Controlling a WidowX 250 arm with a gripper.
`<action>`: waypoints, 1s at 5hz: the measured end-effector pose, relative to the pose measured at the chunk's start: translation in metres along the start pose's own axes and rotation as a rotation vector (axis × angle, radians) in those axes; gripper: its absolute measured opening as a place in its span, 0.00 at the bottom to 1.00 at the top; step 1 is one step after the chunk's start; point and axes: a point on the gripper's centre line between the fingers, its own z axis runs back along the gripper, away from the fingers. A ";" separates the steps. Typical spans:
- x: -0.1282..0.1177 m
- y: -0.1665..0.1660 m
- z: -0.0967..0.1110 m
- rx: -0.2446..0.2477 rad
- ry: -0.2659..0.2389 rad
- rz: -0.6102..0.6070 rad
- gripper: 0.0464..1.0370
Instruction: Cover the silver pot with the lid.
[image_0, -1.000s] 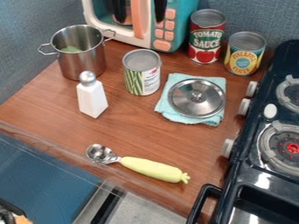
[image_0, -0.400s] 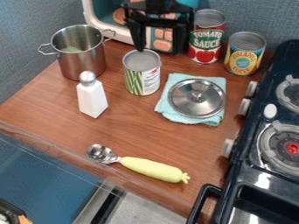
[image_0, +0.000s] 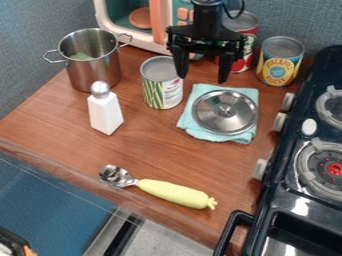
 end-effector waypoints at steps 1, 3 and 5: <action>0.008 -0.009 -0.010 0.016 -0.001 0.002 0.96; 0.014 -0.021 -0.015 0.004 -0.025 0.028 0.96; 0.010 -0.043 -0.021 -0.007 -0.028 0.008 0.96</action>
